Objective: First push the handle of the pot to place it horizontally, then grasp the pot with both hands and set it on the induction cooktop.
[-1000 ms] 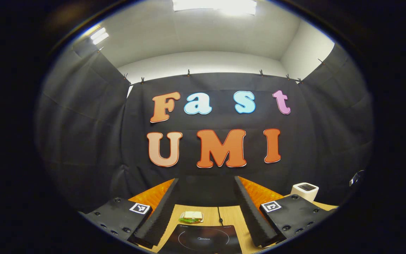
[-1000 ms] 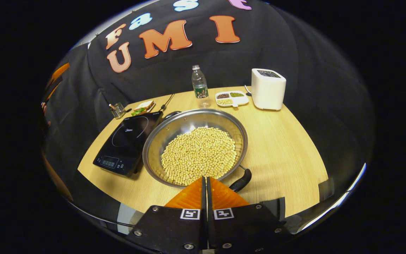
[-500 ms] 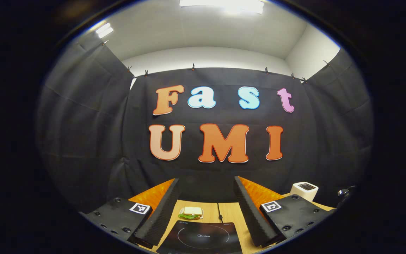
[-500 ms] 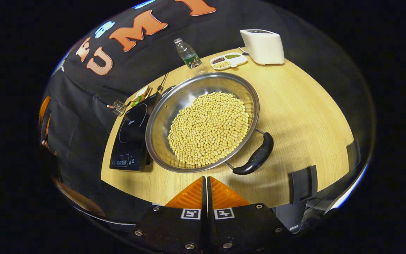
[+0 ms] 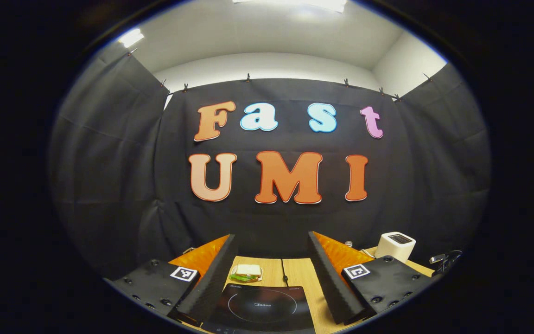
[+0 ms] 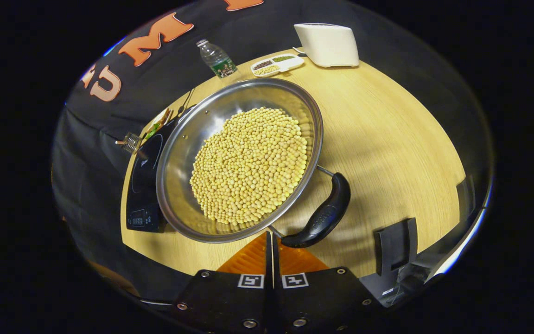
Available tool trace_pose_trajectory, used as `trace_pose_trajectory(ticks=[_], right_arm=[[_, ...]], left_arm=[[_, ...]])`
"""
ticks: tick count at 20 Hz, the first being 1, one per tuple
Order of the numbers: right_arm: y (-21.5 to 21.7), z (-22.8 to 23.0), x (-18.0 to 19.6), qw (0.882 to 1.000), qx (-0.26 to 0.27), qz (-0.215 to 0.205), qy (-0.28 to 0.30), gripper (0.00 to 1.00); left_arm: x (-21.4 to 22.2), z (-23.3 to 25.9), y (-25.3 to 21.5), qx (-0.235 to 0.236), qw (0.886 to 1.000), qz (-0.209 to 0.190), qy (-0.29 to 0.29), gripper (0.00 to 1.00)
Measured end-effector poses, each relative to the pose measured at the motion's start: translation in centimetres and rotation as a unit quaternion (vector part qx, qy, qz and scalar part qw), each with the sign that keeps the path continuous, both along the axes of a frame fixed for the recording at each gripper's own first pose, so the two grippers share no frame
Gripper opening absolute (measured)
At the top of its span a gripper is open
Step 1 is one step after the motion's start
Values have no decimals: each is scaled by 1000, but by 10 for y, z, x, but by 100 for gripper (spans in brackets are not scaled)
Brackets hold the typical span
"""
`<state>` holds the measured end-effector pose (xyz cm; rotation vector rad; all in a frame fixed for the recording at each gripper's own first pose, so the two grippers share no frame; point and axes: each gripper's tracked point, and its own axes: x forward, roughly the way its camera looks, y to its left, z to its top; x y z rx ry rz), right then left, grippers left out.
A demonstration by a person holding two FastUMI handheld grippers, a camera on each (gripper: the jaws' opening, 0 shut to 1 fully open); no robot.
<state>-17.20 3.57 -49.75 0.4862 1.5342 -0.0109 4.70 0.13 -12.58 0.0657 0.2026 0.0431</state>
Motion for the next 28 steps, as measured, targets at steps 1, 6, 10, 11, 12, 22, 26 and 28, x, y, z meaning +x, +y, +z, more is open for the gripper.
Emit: trace_pose_trajectory(ticks=[1, 6, 10, 11, 12, 22, 26, 28], right_arm=[[0, -2, 1, 1000, 2, -3, 3, 0], [-11, -6, 12, 1000, 8, -23, 7, 0], [-24, -7, 25, 1000, 1, -28, 4, 0], [-29, -9, 28, 1000, -7, -27, 1, 0], [-33, -10, 30, 1000, -13, -28, 0, 0], [-67, -22, 53, 998, -54, -35, -11, 0], [-73, -27, 63, 997, -62, -34, -11, 0], [-77, -29, 68, 997, -67, -39, -11, 0]], left_arm=[[0, 0, -3, 2, 1000, -3, 0, 100], [1, 3, -15, 11, 1000, -9, -1, 100], [0, 5, -23, 16, 1000, -13, -3, 99], [0, 6, -24, 15, 1000, -14, -3, 100], [-1, 5, -25, 15, 1000, -15, -3, 100], [-2, 5, -18, 20, 1000, -11, -2, 100], [-4, 4, -10, 18, 1000, -5, 0, 100], [-4, 4, -8, 19, 1000, -3, 0, 100]])
